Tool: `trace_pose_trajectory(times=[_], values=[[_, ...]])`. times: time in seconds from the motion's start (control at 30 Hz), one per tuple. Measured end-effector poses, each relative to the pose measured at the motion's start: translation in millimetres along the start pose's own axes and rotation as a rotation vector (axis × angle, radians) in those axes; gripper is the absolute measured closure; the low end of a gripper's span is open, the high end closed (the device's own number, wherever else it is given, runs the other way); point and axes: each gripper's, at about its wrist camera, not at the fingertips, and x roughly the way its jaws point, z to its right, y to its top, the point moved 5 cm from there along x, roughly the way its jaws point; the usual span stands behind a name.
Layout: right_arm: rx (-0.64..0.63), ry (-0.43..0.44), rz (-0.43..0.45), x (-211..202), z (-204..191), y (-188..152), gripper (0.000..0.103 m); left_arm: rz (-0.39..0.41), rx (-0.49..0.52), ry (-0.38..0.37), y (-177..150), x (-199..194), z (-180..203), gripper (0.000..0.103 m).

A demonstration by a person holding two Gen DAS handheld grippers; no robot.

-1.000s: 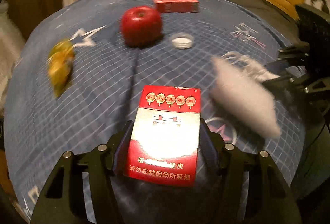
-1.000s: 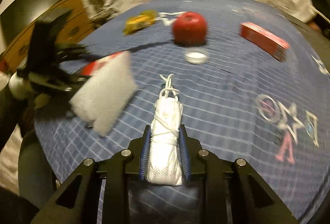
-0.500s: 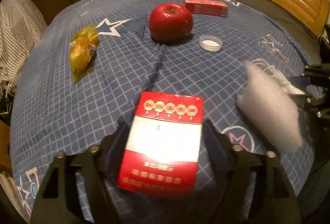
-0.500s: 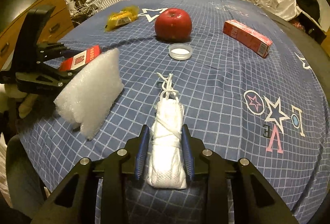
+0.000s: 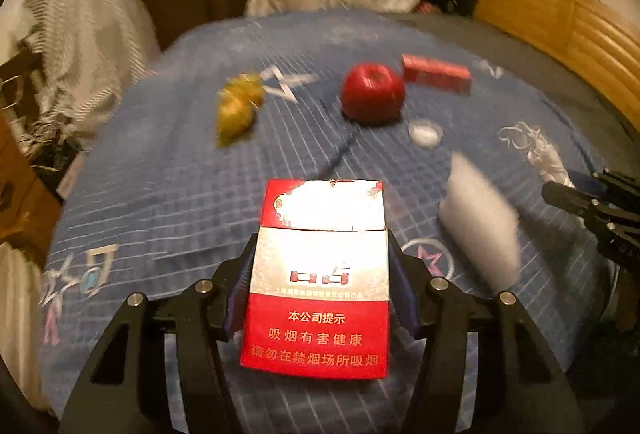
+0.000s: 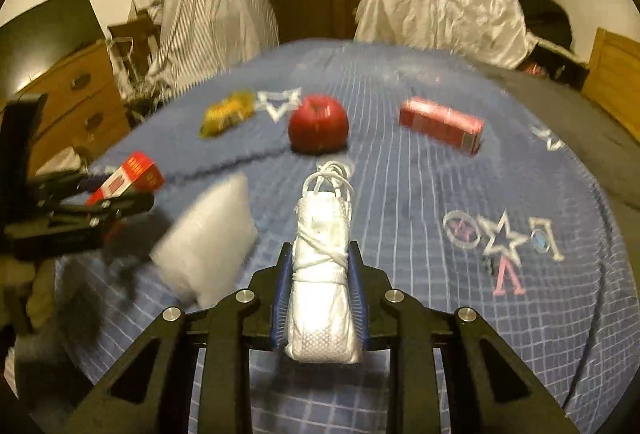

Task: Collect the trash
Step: 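Lift the cigarette pack and sock and carry them over the white bucket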

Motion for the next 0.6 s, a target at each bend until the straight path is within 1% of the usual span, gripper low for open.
trace_pose_trajectory(times=[0.13, 0.23, 0.33, 0.47, 0.53, 0.6], values=[[-0.022, -0.019, 0.107, -25.1, -19.0, 24.1, 0.075, 0.108, -0.060, 0.043, 10.1, -38.9, 3.2, 0.047], [-0.027, -0.030, 0.175, -46.7, -29.8, 38.5, 0.075, 0.178, -0.084, 0.073, 20.3, -60.0, 10.1, 0.047], [-0.022, -0.043, 0.243, -70.6, -35.8, 50.1, 0.075, 0.268, -0.102, 0.095, 30.9, -82.5, 17.5, 0.047], [-0.025, -0.065, 0.339, -105.1, -40.3, 59.7, 0.075, 0.390, -0.119, 0.105, 42.3, -111.7, 31.1, 0.047], [-0.017, -0.070, 0.381, -120.4, -39.0, 60.8, 0.075, 0.432, -0.110, 0.104, 46.3, -119.3, 40.0, 0.047], [-0.005, -0.074, 0.401, -132.7, -38.1, 60.5, 0.075, 0.452, -0.102, 0.099, 46.2, -124.2, 47.2, 0.047]])
